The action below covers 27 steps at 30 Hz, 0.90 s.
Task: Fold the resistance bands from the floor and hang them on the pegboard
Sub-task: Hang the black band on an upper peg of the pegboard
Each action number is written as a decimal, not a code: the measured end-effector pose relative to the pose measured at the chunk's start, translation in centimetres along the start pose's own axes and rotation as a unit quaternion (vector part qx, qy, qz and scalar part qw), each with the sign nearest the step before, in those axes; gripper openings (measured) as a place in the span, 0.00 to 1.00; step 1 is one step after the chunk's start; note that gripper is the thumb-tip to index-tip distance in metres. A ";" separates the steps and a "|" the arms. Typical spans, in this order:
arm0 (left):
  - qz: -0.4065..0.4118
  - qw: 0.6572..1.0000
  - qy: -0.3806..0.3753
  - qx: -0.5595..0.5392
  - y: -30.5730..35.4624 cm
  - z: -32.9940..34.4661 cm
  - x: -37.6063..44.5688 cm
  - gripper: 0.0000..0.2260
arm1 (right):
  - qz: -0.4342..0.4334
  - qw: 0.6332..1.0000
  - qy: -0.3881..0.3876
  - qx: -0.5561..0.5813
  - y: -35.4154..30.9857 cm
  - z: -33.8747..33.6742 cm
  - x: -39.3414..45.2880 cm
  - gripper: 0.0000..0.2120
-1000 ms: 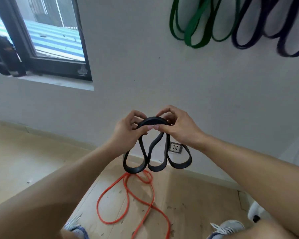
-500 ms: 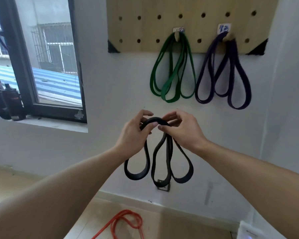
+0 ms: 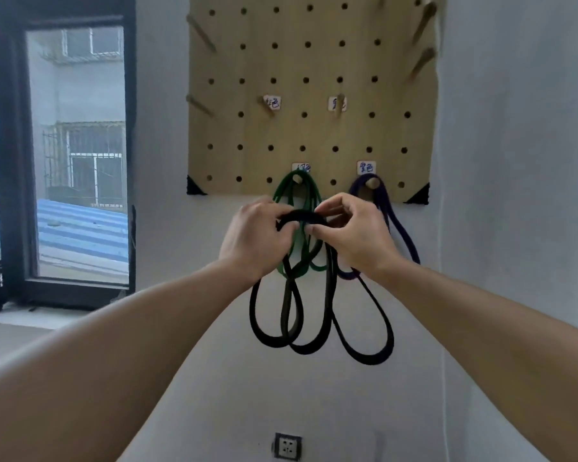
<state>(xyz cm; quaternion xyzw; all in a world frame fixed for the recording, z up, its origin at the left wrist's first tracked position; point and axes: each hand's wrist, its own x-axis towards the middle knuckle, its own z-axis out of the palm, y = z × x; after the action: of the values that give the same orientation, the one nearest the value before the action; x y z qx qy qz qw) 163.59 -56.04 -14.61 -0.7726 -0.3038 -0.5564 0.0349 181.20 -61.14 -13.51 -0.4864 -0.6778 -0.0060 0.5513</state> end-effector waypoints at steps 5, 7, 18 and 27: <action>0.005 0.999 0.041 -0.006 0.9 0.0 3.8 0.10 | -0.023 0.998 0.029 -0.054 -0.7 -1.6 2.2 0.15; 0.004 0.999 0.050 -0.014 0.8 0.0 5.1 0.09 | -0.030 0.996 0.044 -0.069 -0.7 -2.1 3.4 0.16; -0.033 0.995 0.087 -0.047 -0.2 1.8 12.6 0.09 | -0.018 0.997 0.066 -0.036 0.4 -2.8 9.8 0.14; -0.017 0.991 0.107 -0.072 0.5 1.7 18.9 0.07 | -0.051 0.977 0.208 0.015 -0.8 -3.3 16.1 0.09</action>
<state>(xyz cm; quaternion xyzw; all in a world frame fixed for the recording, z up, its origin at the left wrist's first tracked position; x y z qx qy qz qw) 168.99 -47.62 1.50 -0.7035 -0.2707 -0.6571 0.0019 184.38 -52.85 0.34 -0.4314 -0.5718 -0.1252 0.6865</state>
